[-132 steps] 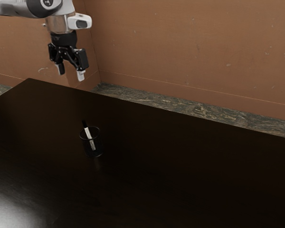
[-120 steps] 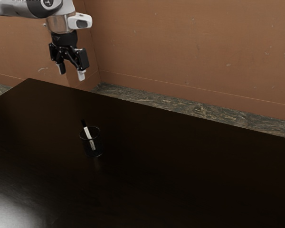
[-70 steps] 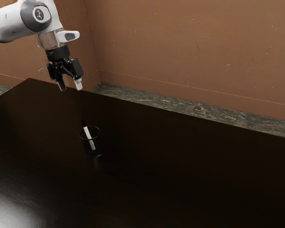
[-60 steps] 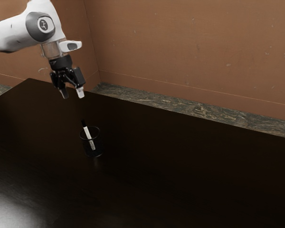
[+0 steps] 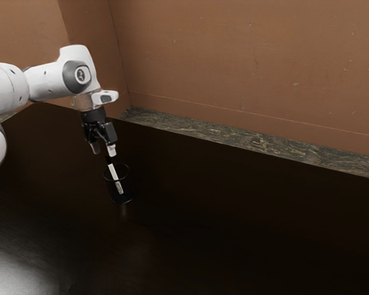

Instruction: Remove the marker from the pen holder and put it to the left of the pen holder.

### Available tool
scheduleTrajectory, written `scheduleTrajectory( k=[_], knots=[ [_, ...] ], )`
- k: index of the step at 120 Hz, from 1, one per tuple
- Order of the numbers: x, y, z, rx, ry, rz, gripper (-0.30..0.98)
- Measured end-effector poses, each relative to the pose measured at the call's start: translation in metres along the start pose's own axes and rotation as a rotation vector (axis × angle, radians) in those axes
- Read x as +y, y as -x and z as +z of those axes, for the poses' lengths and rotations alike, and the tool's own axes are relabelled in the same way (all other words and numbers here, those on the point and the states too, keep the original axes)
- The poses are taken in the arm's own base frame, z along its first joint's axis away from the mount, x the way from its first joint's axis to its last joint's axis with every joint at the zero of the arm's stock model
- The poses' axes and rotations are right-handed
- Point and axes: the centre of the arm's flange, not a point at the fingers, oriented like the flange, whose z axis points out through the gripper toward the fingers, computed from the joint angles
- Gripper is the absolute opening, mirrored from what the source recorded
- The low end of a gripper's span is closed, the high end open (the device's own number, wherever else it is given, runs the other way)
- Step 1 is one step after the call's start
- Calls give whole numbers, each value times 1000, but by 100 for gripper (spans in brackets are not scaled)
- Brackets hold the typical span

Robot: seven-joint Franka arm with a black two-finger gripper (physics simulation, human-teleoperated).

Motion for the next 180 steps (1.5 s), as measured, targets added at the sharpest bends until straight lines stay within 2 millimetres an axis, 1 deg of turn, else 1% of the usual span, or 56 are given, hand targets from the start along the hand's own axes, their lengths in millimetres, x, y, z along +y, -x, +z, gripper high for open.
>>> scheduleTrajectory(
  k=[14,27,41,45,60,68,81,96,100,107,116,125,131,136,142,148,156,163,171,180],
  knots=[
    [-2,-3,10,0,0,30,69],
    [-6,-6,24,-12,6,50,69],
    [-8,-7,32,-19,10,69,68],
    [-8,-8,33,-19,10,75,62],
    [-2,-9,28,-15,2,102,28],
    [0,-10,27,-15,1,112,16],
    [1,-9,26,-16,-1,124,4],
    [10,-10,20,-19,-6,147,-2],
    [14,-8,12,-14,-12,152,-3],
    [24,-1,-13,5,-28,164,-5],
    [40,14,-56,37,-54,178,-6],
    [59,36,-106,65,-102,190,-7],
    [65,50,-130,56,-141,190,-8],
    [69,58,-145,30,-184,187,-8],
    [68,67,-152,-25,-229,176,-8],
    [64,72,-149,-95,-265,158,-9],
    [53,74,-135,-197,-293,125,-9],
    [44,68,-108,-303,-303,101,-10],
    [28,63,-73,-420,-304,67,-9],
    [12,59,-39,-521,-295,30,-8]
  ],
)
